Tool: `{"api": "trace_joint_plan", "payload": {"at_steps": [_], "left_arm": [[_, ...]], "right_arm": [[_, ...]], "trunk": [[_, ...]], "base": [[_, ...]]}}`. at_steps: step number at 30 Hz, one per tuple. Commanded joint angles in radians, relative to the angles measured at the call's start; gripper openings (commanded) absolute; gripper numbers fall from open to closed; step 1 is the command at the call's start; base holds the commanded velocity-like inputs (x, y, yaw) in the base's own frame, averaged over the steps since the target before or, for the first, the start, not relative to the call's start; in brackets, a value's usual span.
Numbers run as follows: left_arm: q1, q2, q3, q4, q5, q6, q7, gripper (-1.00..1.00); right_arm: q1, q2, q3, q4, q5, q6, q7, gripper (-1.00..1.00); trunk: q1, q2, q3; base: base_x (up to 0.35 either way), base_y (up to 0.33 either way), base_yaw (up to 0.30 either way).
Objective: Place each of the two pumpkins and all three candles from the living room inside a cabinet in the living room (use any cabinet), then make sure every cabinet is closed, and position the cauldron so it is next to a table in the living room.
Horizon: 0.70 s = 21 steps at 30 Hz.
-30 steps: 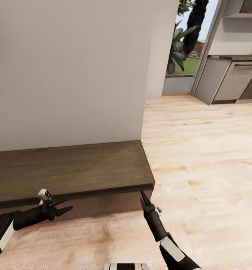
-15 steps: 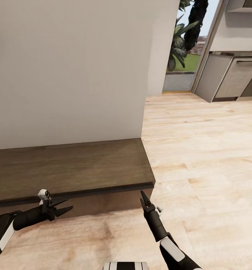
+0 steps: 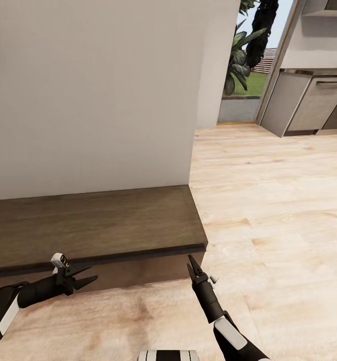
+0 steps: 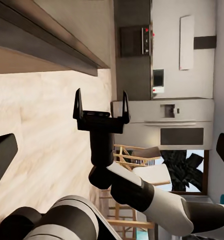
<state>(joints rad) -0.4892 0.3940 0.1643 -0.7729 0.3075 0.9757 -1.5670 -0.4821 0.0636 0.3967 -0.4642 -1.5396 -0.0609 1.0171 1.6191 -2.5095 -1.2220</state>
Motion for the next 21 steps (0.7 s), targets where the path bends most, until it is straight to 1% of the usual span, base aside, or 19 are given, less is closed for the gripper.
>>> {"api": "trace_joint_plan", "payload": {"at_steps": [1, 5, 8, 13, 21], "left_arm": [[0.000, 0.000, 0.000, 0.000, 0.000, 0.011, -0.004, 1.00], [0.000, 0.000, -0.001, -0.001, -0.002, 0.010, -0.004, 1.00], [0.000, 0.000, -0.002, 0.000, -0.001, 0.009, -0.004, 1.00], [0.000, 0.000, -0.002, 0.000, 0.000, 0.009, -0.004, 1.00], [0.000, 0.000, -0.002, 0.000, 0.001, 0.009, -0.004, 1.00]], "right_arm": [[-0.001, -0.001, 0.008, 0.001, -0.010, -0.006, 0.003, 1.00], [-0.001, -0.001, 0.008, 0.001, -0.006, -0.007, 0.003, 1.00], [-0.001, -0.001, 0.008, 0.001, -0.004, -0.007, 0.003, 1.00], [-0.001, -0.001, 0.008, 0.001, -0.004, -0.007, 0.003, 1.00], [-0.001, -0.001, 0.008, 0.001, -0.004, -0.007, 0.003, 1.00]], "trunk": [[0.000, 0.000, -0.001], [0.000, 0.000, -0.001], [0.000, 0.000, -0.001], [0.000, 0.000, -0.001], [0.000, 0.000, -0.001]], "base": [[0.032, 0.000, 0.000], [0.192, 0.000, 0.000], [0.103, 0.000, 0.000], [0.055, 0.000, 0.000], [0.007, 0.000, 0.000]]}}
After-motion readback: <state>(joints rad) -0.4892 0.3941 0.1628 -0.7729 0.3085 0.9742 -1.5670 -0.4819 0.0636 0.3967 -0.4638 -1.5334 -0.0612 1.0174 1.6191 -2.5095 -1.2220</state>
